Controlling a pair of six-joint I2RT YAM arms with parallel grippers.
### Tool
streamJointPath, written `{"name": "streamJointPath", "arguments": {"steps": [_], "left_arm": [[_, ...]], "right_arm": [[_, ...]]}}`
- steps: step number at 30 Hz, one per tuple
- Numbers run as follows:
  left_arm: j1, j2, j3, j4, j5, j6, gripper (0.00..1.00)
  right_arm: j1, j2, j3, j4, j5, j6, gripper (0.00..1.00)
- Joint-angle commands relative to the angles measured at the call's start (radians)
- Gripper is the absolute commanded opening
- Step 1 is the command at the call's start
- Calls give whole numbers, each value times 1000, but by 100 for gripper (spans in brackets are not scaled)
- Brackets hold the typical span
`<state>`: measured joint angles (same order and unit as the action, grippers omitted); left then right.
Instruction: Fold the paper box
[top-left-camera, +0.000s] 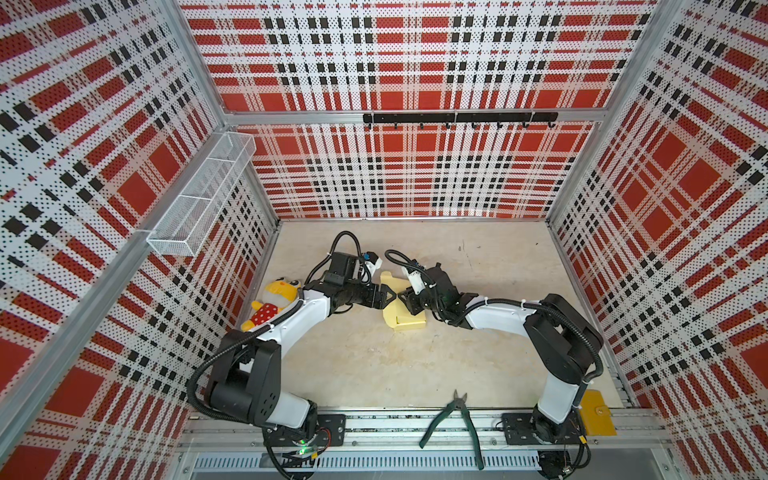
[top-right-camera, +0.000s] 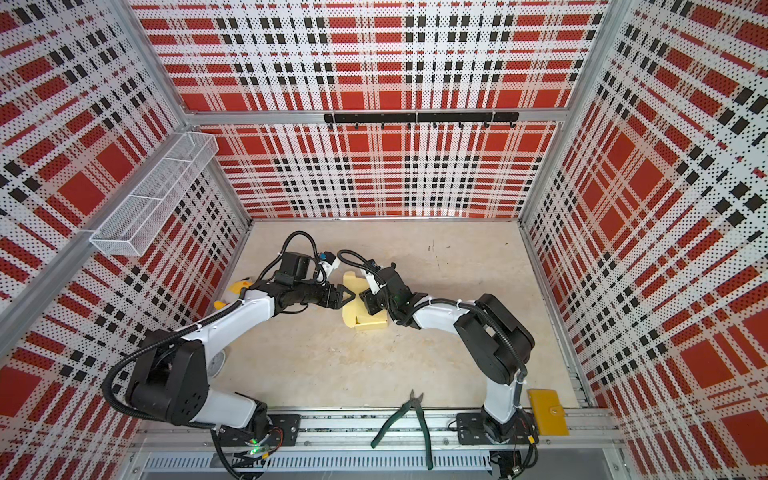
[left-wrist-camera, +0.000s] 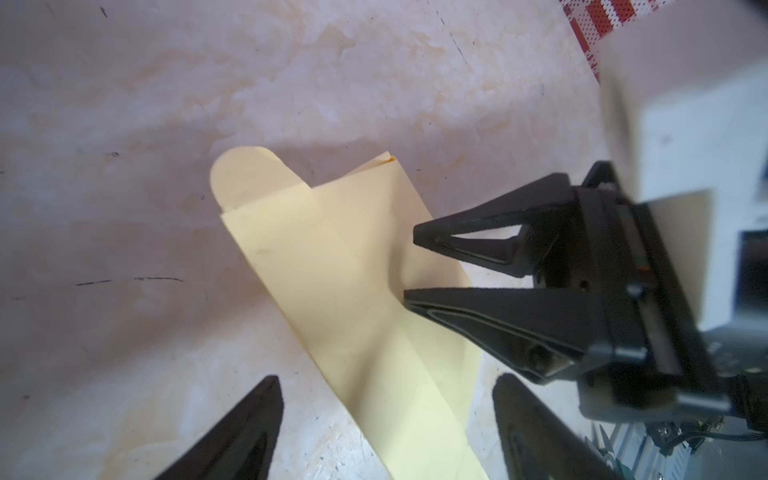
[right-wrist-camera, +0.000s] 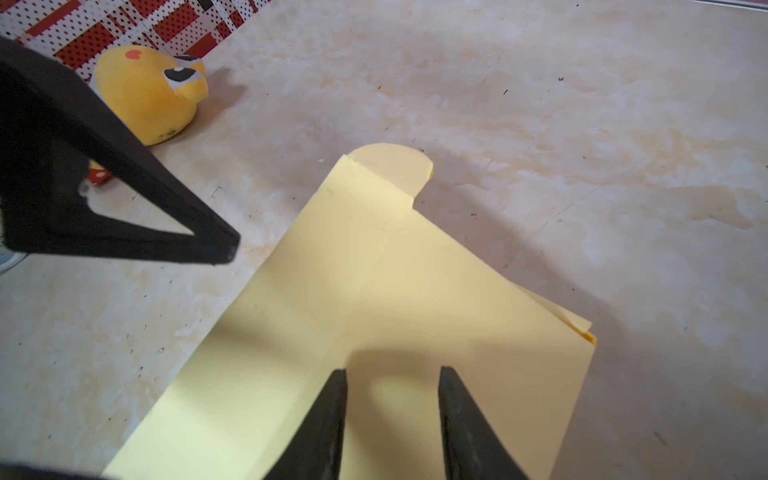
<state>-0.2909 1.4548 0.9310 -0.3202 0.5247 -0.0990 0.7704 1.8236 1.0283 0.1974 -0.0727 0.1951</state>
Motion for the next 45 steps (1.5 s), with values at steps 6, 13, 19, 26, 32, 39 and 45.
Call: {"name": "streamJointPath", "arguments": {"steps": [6,13,19,26,32,39,45], "left_arm": [[75,-46,39,-14,3,43,82],[129,-52,40,3,-3,40,82],[184,-71,15,23,9,40,82],[209,-72,19,31,18,37,83],[219,-70,-2,55,33,49,84],[228,-74,-4,57,34,52,84],[231,-69,-1,60,45,55,84]], "right_arm": [[5,67,16,23,-9,-8,39],[5,111,-12,27,2,-13,39],[5,151,-35,6,19,-29,37],[5,48,-23,-34,34,-52,39],[6,-28,7,-62,16,-70,41],[26,-31,15,-65,8,-57,41],[58,20,23,-59,7,-59,41]]}}
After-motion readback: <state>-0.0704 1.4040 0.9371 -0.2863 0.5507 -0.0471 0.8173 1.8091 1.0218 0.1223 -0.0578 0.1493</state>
